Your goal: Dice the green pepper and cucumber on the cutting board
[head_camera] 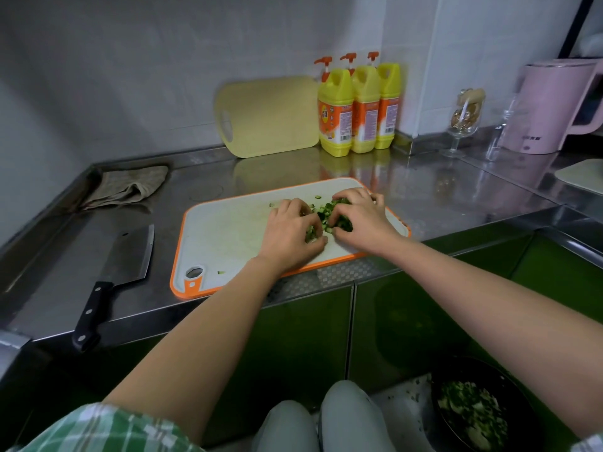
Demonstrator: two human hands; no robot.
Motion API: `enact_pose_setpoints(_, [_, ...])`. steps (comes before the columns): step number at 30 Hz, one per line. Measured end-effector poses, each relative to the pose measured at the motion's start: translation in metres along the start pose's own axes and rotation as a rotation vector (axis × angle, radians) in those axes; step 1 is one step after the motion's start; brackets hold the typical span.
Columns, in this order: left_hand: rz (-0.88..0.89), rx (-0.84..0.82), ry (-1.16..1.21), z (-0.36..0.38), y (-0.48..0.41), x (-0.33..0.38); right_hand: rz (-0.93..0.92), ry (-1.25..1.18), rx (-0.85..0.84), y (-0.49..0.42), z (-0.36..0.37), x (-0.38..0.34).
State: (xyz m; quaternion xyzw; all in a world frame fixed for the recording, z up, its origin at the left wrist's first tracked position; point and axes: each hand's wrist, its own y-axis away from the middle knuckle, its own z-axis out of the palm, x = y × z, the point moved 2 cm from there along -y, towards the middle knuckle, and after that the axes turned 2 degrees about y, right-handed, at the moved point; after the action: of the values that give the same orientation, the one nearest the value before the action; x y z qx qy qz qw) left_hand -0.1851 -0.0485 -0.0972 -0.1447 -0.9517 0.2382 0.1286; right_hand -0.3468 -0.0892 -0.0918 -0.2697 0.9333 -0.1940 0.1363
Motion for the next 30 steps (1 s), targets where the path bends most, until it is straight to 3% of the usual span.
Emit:
enact_pose_setpoints(6, [-0.045, 0.082, -0.084, -0.008, -0.001, -0.020, -0.012, -0.068, -0.009, 0.005, 0.003, 0.010])
enact_pose_setpoints(13, [0.080, 0.036, -0.014, 0.004, -0.015, 0.013, 0.034, -0.125, 0.062, 0.006, 0.010, 0.012])
enact_pose_setpoints(25, [-0.101, -0.058, -0.168, -0.004, -0.019, 0.000, 0.062, -0.221, 0.067, 0.006, 0.005, 0.010])
enact_pose_setpoints(30, [-0.083, 0.002, -0.039, -0.002, -0.017, 0.002, 0.019, -0.161, 0.059, -0.001, 0.002, 0.006])
